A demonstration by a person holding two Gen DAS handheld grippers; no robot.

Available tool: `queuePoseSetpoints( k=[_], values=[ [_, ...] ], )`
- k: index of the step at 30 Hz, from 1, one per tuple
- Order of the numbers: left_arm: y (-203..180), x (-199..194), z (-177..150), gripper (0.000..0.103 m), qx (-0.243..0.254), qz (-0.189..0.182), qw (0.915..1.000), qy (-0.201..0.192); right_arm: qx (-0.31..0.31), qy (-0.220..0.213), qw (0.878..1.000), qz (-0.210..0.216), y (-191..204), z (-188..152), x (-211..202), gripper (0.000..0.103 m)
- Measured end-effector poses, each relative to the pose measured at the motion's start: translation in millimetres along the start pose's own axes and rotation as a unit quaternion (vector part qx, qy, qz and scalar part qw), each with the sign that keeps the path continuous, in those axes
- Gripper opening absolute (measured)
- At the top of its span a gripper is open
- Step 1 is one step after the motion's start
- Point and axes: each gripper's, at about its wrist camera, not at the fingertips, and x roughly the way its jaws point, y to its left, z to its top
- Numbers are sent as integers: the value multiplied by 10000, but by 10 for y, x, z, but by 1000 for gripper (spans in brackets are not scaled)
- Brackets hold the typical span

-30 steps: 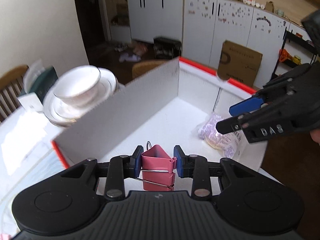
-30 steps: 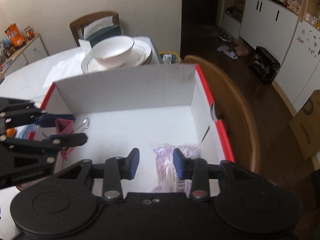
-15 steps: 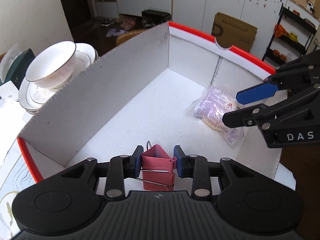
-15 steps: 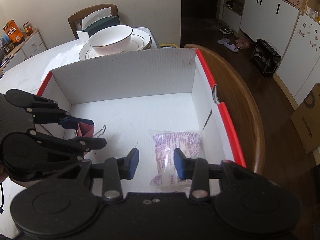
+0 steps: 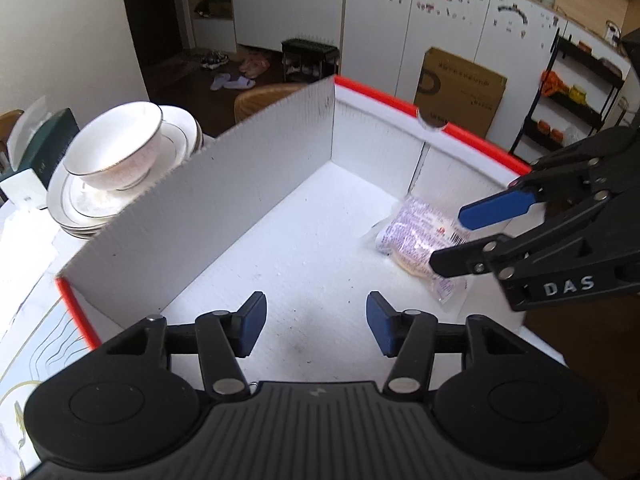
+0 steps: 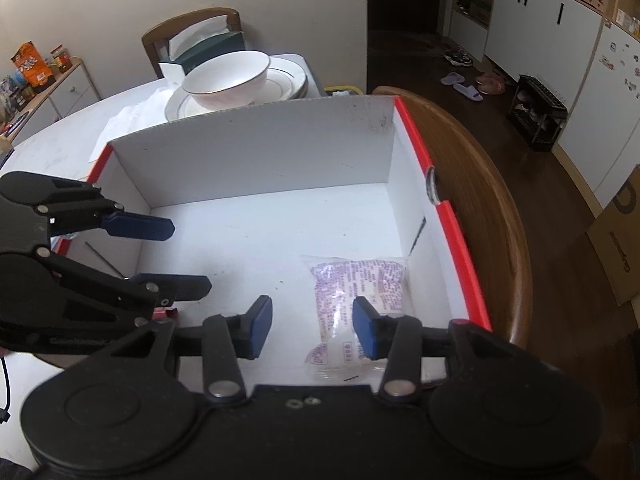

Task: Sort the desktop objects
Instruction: 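Release the bread bag with the right tool while the left tool drops the pink clip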

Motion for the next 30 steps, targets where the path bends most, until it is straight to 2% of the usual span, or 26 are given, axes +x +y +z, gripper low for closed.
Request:
queuePoseSetpoints(
  k=[2,8,10,14,16,20,22,27,30],
  values=[
    [8,-91,-18,54,-73,31,9999,-88,-64,-62,10000,30,31,1,-42,54],
    [18,-432,-96,54,-261,176,9986,-433,-313,-166,9992,178,158,13,-155,59],
    [38,-564,-136,54,-338,237,9977,-528,-428,-206,9986,227,226,5,-194,67],
    [78,-800,-236,54,-551,356,9953,-710,-673,-290,9967,346,377,-5,-267,73],
    [97,-907,-285,60,-639,447,9939,-780,-755,-329,9958,408,443,-13,-299,75],
    [156,-1134,-415,62,-788,600,9906,-941,-915,-428,9934,539,561,-6,-365,81],
    [182,-1236,-479,67,-825,687,9890,-1016,-971,-488,9926,548,621,1,-395,83],
    [252,-1416,-633,71,-926,783,9863,-1115,-916,-502,9931,534,734,-16,-430,85],
    [317,-1521,-744,78,-1001,816,9849,-1149,-853,-522,9933,586,823,-32,-468,88]
  ],
)
